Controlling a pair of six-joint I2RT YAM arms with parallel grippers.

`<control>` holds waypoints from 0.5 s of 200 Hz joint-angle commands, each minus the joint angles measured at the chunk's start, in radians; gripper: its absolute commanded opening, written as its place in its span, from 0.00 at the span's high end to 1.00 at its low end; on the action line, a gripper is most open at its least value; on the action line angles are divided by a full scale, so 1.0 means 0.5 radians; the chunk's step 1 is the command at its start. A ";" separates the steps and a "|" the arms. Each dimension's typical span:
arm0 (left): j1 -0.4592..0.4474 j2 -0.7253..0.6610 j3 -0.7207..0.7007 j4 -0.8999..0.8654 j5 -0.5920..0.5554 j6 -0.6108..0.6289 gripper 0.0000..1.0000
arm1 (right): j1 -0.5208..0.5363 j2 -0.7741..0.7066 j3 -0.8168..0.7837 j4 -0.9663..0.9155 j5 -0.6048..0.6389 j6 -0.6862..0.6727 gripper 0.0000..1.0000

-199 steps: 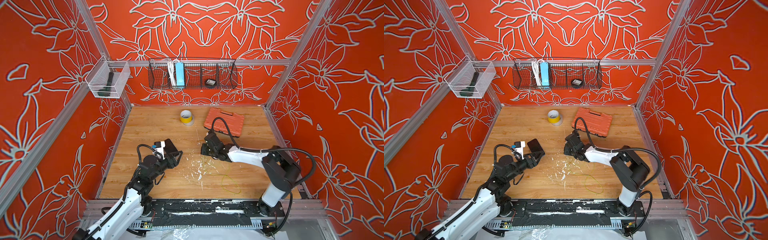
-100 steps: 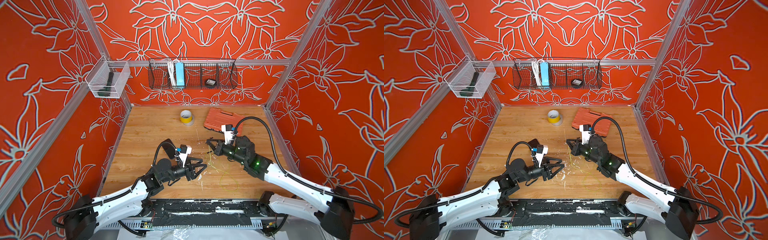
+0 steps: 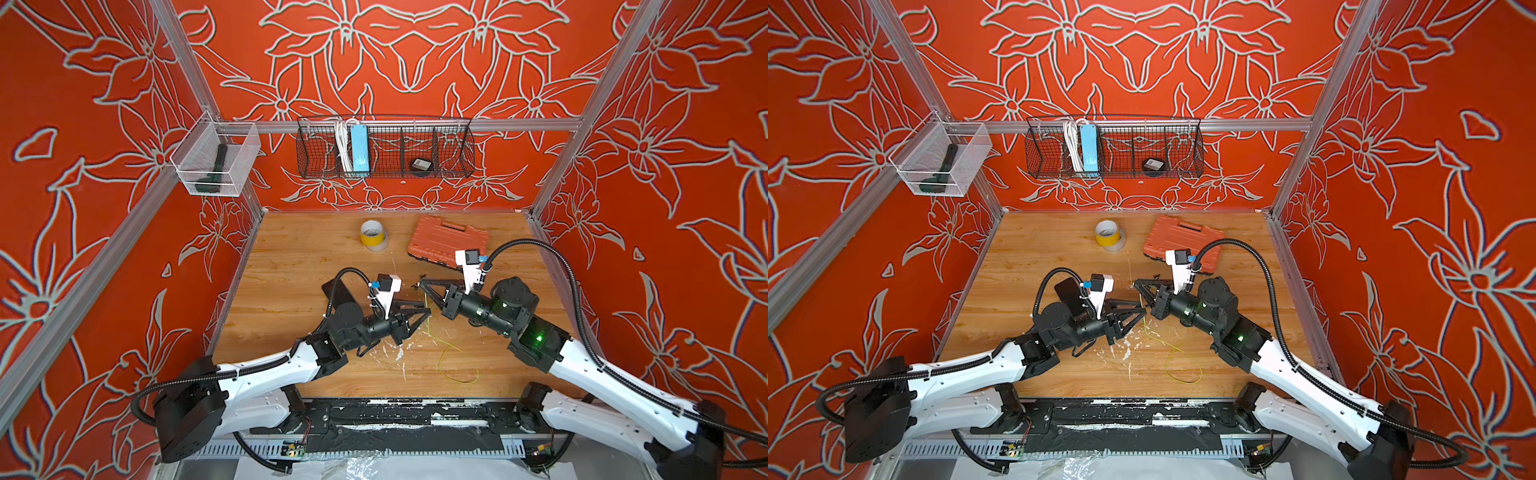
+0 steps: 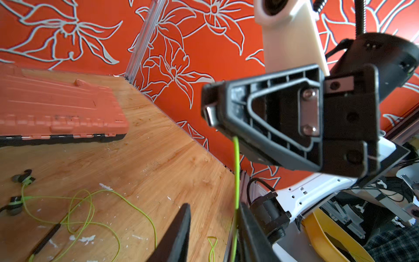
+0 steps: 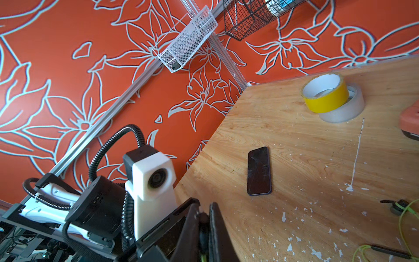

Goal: Plug wired earphones into phones
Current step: Pick up the wired earphone from the center of the board.

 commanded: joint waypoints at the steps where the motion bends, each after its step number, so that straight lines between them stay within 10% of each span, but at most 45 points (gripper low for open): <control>1: -0.010 0.042 0.082 0.168 0.008 -0.007 0.65 | 0.013 -0.045 -0.040 -0.038 -0.046 -0.056 0.98; 73: -0.011 0.120 0.146 0.223 0.115 -0.045 0.93 | 0.012 -0.135 -0.061 -0.049 -0.105 -0.108 0.96; 100: -0.011 0.090 0.135 0.240 0.180 -0.051 1.00 | 0.013 -0.228 -0.079 -0.103 -0.085 -0.171 0.65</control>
